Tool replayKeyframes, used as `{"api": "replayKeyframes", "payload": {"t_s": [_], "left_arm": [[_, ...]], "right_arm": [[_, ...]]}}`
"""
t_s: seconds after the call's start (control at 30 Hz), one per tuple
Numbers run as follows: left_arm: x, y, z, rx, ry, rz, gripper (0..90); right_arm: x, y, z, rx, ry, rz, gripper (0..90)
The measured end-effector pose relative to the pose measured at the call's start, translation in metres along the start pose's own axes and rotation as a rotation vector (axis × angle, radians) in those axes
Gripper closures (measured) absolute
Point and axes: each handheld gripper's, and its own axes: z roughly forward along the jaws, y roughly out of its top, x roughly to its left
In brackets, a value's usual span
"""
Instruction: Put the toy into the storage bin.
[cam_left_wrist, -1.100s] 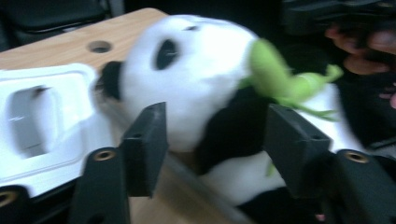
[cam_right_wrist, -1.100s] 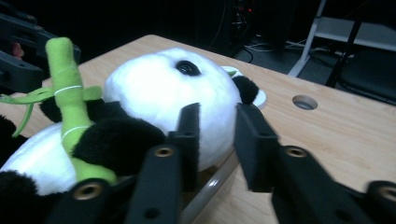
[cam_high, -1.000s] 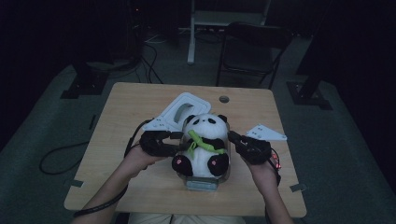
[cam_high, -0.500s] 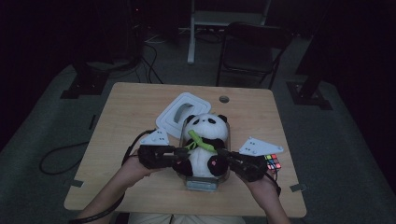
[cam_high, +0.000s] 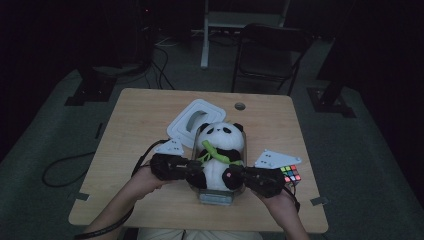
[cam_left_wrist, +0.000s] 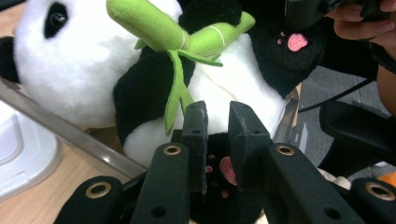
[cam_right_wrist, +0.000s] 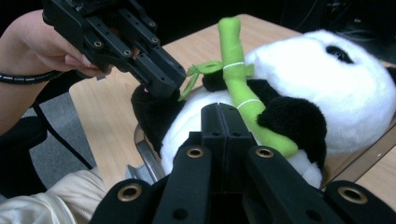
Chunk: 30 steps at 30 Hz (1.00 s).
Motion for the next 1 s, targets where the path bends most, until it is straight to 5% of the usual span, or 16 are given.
{"api": "replayKeyframes", "payload": {"t_s": [0.17, 0.43, 0.7, 0.8, 1.0], "left_arm": [[0.005, -0.001, 0.013, 0.019, -0.044, -0.011, 78.1], [0.008, -0.010, 0.041, 0.110, -0.055, -0.012, 78.0], [0.007, -0.012, 0.044, 0.115, -0.063, -0.023, 76.6], [0.007, -0.008, 0.039, 0.099, -0.077, -0.010, 66.7], [0.013, 0.002, 0.022, 0.018, -0.106, -0.031, 40.7]], "right_arm": [[-0.004, -0.008, 0.013, 0.069, -0.006, 0.015, 90.0], [-0.017, -0.033, 0.042, 0.189, -0.003, 0.057, 89.9], [-0.020, -0.036, 0.049, 0.193, 0.026, 0.074, 86.9], [-0.021, -0.030, 0.045, 0.169, 0.030, 0.074, 82.2], [-0.030, -0.016, 0.036, 0.107, 0.006, 0.095, 59.3]]}}
